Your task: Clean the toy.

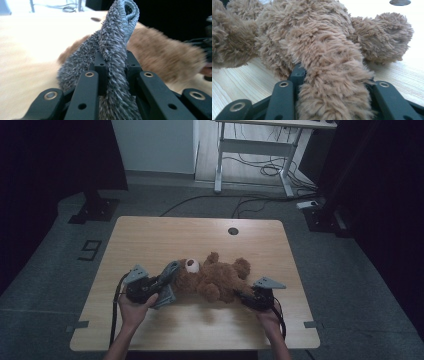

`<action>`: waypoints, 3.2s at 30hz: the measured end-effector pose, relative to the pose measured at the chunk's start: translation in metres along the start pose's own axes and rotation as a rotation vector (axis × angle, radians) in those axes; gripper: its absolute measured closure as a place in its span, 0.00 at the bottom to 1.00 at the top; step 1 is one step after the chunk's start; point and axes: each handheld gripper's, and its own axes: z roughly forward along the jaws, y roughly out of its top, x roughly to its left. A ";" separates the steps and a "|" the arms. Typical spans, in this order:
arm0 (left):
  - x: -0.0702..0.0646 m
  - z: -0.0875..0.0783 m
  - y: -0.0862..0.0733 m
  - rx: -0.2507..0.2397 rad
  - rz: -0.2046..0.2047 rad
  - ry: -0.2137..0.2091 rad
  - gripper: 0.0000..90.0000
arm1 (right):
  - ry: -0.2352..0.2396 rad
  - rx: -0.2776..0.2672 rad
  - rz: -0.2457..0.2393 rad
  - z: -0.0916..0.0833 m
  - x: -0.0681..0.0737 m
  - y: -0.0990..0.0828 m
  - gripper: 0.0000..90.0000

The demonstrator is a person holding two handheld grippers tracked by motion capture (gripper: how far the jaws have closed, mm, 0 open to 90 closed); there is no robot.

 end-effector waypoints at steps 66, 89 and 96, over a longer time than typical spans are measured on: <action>-0.067 0.060 0.052 0.067 0.098 -0.133 0.85 | 0.053 -0.029 0.000 0.000 -0.006 -0.007 0.62; -0.054 0.088 -0.011 0.317 0.097 -0.142 0.86 | 0.101 -0.015 -0.002 -0.003 -0.009 -0.008 0.64; -0.025 0.061 -0.009 0.305 0.033 -0.132 0.86 | 0.103 -0.013 -0.030 -0.003 -0.008 -0.009 0.64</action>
